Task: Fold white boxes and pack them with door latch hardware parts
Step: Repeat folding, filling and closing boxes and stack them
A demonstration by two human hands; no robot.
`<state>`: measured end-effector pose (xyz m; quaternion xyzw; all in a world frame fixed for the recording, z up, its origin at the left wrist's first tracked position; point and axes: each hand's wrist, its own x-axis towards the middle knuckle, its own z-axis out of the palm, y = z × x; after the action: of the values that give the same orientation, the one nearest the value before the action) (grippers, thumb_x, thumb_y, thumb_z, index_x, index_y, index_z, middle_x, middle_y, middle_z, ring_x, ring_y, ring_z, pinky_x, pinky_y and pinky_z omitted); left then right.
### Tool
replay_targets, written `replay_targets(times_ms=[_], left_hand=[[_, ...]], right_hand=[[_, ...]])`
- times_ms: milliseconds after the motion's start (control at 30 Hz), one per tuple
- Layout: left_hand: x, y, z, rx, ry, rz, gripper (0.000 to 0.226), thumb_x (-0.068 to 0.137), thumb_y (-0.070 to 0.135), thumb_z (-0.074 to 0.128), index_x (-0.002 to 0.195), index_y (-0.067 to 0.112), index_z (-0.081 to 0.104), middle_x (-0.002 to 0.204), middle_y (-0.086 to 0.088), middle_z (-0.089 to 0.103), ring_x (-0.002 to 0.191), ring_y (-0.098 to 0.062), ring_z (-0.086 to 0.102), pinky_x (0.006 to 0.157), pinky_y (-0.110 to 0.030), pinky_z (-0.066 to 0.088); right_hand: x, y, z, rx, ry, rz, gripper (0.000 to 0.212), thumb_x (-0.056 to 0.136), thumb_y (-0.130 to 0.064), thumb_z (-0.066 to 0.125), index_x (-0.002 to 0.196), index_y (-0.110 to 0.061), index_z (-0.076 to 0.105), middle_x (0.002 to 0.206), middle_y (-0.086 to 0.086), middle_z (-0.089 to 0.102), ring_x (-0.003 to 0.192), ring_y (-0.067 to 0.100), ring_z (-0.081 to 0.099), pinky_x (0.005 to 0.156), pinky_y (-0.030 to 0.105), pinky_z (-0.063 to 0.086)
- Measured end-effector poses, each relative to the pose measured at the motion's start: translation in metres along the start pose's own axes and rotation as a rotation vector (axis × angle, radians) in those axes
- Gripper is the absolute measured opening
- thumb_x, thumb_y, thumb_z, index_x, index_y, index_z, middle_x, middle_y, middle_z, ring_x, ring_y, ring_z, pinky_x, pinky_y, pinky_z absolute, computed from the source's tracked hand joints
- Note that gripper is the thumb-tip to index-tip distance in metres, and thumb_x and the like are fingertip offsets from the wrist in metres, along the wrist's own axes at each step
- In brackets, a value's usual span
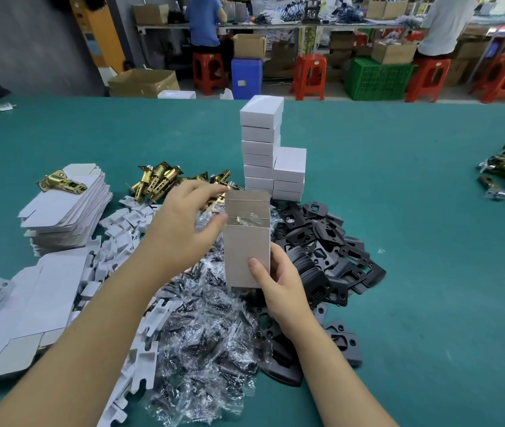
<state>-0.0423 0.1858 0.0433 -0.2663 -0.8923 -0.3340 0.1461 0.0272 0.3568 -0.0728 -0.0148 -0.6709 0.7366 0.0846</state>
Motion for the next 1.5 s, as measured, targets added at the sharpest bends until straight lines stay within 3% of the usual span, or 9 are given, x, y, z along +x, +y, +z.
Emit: replay_targets(times_ms=[100, 167, 333, 533, 767, 967, 1133, 1267, 1500], left_hand=[[-0.008, -0.008, 0.004, -0.242, -0.253, -0.233, 0.065, 0.092, 0.029, 0.072, 0.149, 0.037, 0.041, 0.12, 0.02, 0.06, 0.105, 0.004, 0.062, 0.085, -0.021, 0.054], [-0.015, -0.011, 0.009, -0.355, -0.321, -0.273, 0.052, 0.094, 0.022, 0.071, 0.139, 0.038, 0.051, 0.111, 0.018, 0.072, 0.1, 0.003, 0.068, 0.084, -0.024, 0.06], [-0.022, -0.014, 0.01, -0.526, -0.291, -0.279, 0.034, 0.094, 0.002, 0.068, 0.117, 0.028, 0.068, 0.107, 0.013, 0.076, 0.097, -0.011, 0.073, 0.071, -0.026, 0.061], [-0.032, -0.018, 0.009, -0.492, -0.315, -0.276, 0.038, 0.093, -0.001, 0.068, 0.119, 0.027, 0.068, 0.108, 0.015, 0.076, 0.102, -0.007, 0.072, 0.078, -0.031, 0.063], [-0.039, -0.021, 0.015, -0.459, -0.311, -0.271, 0.041, 0.094, 0.001, 0.068, 0.114, 0.036, 0.066, 0.107, 0.019, 0.075, 0.102, -0.004, 0.071, 0.082, -0.031, 0.063], [-0.041, -0.025, 0.017, -0.436, -0.317, -0.264, 0.037, 0.097, 0.012, 0.066, 0.121, 0.039, 0.065, 0.112, 0.022, 0.072, 0.106, 0.001, 0.067, 0.086, -0.031, 0.059], [-0.037, -0.023, 0.019, -0.641, -0.219, -0.494, 0.035, 0.104, 0.021, 0.053, 0.104, 0.047, 0.077, 0.079, 0.017, 0.069, 0.062, -0.006, 0.05, 0.061, -0.022, 0.042], [-0.027, -0.014, 0.023, -0.767, -0.192, -0.615, 0.023, 0.102, 0.035, 0.057, 0.1, 0.029, 0.08, 0.059, 0.001, 0.053, 0.052, -0.011, 0.04, 0.048, -0.02, 0.033], [-0.023, -0.006, 0.027, -0.752, -0.217, -0.504, 0.008, 0.098, 0.017, 0.066, 0.102, 0.015, 0.073, 0.061, 0.015, 0.062, 0.047, 0.001, 0.05, 0.046, -0.012, 0.039]], right_hand=[[-0.001, -0.003, 0.001, 0.037, -0.001, 0.001, 0.042, 0.088, -0.047, 0.066, 0.128, -0.039, 0.059, 0.122, -0.01, 0.072, 0.114, 0.011, 0.068, 0.089, 0.028, 0.058], [-0.002, -0.005, 0.002, 0.055, -0.006, 0.0, 0.039, 0.087, -0.047, 0.067, 0.125, -0.042, 0.061, 0.121, -0.009, 0.072, 0.113, 0.013, 0.068, 0.088, 0.029, 0.058], [-0.004, -0.009, 0.004, 0.04, 0.001, -0.039, 0.031, 0.09, -0.052, 0.061, 0.121, -0.048, 0.063, 0.118, -0.009, 0.072, 0.11, 0.013, 0.068, 0.088, 0.037, 0.059], [-0.01, -0.01, 0.006, -0.089, 0.13, -0.179, 0.052, 0.096, -0.052, 0.056, 0.143, -0.06, 0.036, 0.126, -0.007, 0.064, 0.114, 0.017, 0.065, 0.087, 0.035, 0.061], [-0.016, -0.01, 0.007, -0.198, 0.201, -0.305, 0.046, 0.099, -0.023, 0.058, 0.132, -0.054, 0.049, 0.126, -0.01, 0.063, 0.113, 0.019, 0.063, 0.089, 0.037, 0.058], [-0.013, -0.008, 0.005, -0.353, 0.22, -0.396, 0.032, 0.1, -0.013, 0.06, 0.126, -0.031, 0.064, 0.129, -0.021, 0.059, 0.128, 0.01, 0.056, 0.106, 0.036, 0.048], [-0.011, -0.004, 0.003, -0.337, 0.223, -0.363, 0.031, 0.101, -0.011, 0.062, 0.126, -0.028, 0.067, 0.129, -0.017, 0.062, 0.128, 0.013, 0.057, 0.105, 0.042, 0.05], [-0.01, -0.004, 0.003, -0.325, 0.226, -0.365, 0.031, 0.1, -0.011, 0.062, 0.124, -0.03, 0.068, 0.129, -0.015, 0.063, 0.128, 0.013, 0.057, 0.105, 0.042, 0.05], [-0.011, -0.006, 0.003, -0.321, 0.214, -0.378, 0.031, 0.099, -0.014, 0.062, 0.122, -0.033, 0.068, 0.129, -0.021, 0.061, 0.131, 0.011, 0.056, 0.106, 0.031, 0.048]])
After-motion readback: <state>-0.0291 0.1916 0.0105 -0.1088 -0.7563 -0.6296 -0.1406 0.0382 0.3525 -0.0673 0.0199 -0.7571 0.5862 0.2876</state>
